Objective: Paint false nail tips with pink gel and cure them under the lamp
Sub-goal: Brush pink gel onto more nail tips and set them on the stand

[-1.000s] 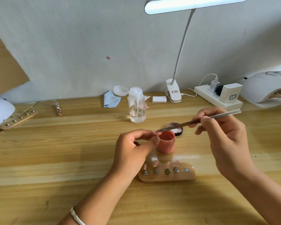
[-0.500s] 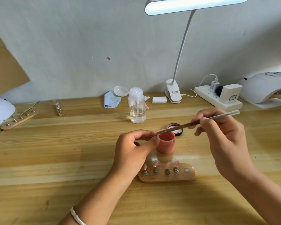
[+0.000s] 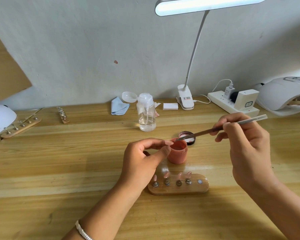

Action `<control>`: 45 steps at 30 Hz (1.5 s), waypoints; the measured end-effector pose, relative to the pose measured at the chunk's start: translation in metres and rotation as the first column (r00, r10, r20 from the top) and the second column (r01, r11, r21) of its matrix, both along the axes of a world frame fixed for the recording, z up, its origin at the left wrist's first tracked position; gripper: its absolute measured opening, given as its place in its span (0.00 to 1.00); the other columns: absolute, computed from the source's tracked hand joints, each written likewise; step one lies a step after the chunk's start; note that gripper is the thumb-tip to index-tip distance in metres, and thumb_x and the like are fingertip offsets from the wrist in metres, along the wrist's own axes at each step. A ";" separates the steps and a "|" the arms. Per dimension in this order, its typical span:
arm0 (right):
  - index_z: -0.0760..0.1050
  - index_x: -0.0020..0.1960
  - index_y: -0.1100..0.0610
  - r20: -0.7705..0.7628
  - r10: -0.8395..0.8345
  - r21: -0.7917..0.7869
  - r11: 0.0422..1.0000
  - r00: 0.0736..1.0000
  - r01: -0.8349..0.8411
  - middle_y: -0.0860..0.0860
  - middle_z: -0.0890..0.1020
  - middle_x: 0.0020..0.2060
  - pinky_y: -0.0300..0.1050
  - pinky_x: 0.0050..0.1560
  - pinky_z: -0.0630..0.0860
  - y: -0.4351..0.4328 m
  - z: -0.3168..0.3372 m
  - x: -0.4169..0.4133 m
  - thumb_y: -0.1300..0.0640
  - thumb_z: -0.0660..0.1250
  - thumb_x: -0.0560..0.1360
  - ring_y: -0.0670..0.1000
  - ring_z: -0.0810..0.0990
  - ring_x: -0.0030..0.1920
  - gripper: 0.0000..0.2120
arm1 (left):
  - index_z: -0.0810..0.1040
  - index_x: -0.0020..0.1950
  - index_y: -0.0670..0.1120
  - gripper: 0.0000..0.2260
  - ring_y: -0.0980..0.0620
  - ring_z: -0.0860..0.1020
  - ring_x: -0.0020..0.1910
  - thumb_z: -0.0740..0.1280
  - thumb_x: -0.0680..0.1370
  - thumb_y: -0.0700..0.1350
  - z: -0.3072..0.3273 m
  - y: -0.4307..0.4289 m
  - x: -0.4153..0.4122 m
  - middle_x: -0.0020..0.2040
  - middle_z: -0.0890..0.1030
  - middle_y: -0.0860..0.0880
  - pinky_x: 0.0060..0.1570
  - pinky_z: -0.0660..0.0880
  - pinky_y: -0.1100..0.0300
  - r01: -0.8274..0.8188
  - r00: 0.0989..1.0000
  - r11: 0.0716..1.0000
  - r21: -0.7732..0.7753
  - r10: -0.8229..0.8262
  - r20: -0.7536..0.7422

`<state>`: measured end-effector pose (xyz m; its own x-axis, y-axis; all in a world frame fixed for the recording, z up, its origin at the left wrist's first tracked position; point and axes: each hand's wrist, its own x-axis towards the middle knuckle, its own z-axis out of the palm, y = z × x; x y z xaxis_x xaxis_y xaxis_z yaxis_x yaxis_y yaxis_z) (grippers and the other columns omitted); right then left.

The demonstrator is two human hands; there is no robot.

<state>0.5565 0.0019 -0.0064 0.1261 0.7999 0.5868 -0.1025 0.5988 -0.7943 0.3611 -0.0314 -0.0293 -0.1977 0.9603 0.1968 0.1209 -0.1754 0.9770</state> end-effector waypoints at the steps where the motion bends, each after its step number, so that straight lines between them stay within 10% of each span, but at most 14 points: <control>1: 0.78 0.39 0.51 -0.020 -0.011 -0.004 1.000 1.000 0.011 0.45 0.81 0.34 0.39 0.38 0.74 0.001 0.000 0.001 0.54 0.63 0.70 0.47 0.80 0.38 0.05 | 0.87 0.44 0.56 0.05 0.41 0.75 0.35 0.76 0.73 0.45 0.000 0.000 0.000 0.43 0.86 0.56 0.18 0.70 0.61 0.001 1.000 1.000 0.006 -0.001 0.002; 8: 0.76 0.42 0.55 -0.159 -0.071 -0.068 0.996 0.985 0.061 0.43 0.80 0.35 0.40 0.36 0.73 0.005 0.004 0.005 0.61 0.61 0.73 0.46 0.80 0.35 0.06 | 0.86 0.44 0.59 0.06 0.45 0.77 0.39 0.76 0.73 0.47 0.000 0.001 -0.001 0.46 0.86 0.57 0.28 0.75 0.70 -0.003 1.000 0.992 0.128 0.005 -0.017; 45: 0.78 0.42 0.53 0.075 0.034 0.075 0.996 0.997 -0.040 0.47 0.83 0.36 0.38 0.39 0.76 -0.007 -0.001 -0.003 0.55 0.63 0.76 0.49 0.83 0.39 0.07 | 0.86 0.43 0.56 0.05 0.44 0.72 0.28 0.77 0.72 0.46 -0.001 0.002 -0.002 0.43 0.86 0.55 0.22 0.68 0.66 -0.027 0.995 0.987 0.159 0.041 -0.086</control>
